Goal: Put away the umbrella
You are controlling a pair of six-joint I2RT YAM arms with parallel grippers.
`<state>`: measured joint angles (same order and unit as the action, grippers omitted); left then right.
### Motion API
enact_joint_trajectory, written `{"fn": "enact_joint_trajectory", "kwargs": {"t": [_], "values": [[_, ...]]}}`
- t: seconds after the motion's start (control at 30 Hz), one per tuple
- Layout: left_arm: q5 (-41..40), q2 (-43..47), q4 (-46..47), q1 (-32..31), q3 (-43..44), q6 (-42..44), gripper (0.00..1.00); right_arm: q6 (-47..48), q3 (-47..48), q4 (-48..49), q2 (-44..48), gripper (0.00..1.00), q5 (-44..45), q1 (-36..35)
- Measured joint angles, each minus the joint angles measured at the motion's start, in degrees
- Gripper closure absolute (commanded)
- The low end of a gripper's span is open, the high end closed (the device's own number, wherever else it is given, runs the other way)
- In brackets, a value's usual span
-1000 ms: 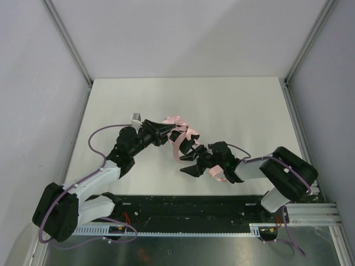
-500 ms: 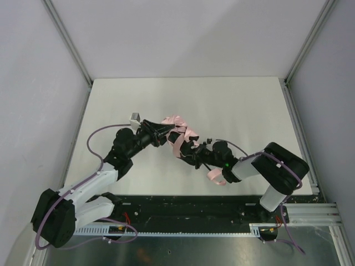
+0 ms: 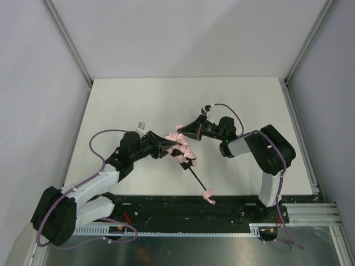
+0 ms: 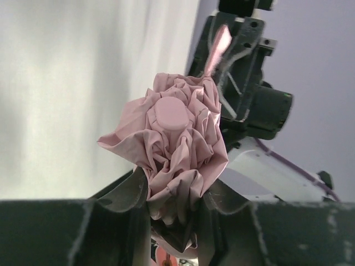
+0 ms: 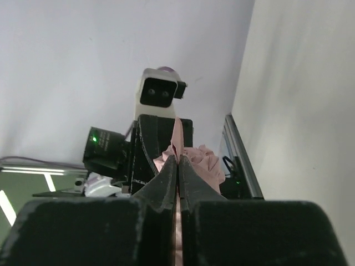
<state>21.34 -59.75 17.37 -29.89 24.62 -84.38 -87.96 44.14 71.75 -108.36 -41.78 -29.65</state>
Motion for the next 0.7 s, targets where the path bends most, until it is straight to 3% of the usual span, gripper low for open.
{"fn": "enact_joint_trajectory", "kwargs": {"t": [0.2, 0.43, 0.7], "values": [[-3.7, -2.5, -9.6, -0.2, 4.1, 6.0, 1.0, 10.4, -0.2, -1.7, 0.2, 1.0, -2.5, 0.7], [-7.0, -6.4, -11.9, 0.1, 4.2, 7.3, 1.0, 23.5, -4.7, -5.1, 6.2, 1.0, 1.0, -1.0], [-8.7, -7.9, -12.0, 0.9, 2.8, 6.3, 1.0, 24.5, -5.7, -6.6, 6.0, 1.0, 3.8, -3.8]]}}
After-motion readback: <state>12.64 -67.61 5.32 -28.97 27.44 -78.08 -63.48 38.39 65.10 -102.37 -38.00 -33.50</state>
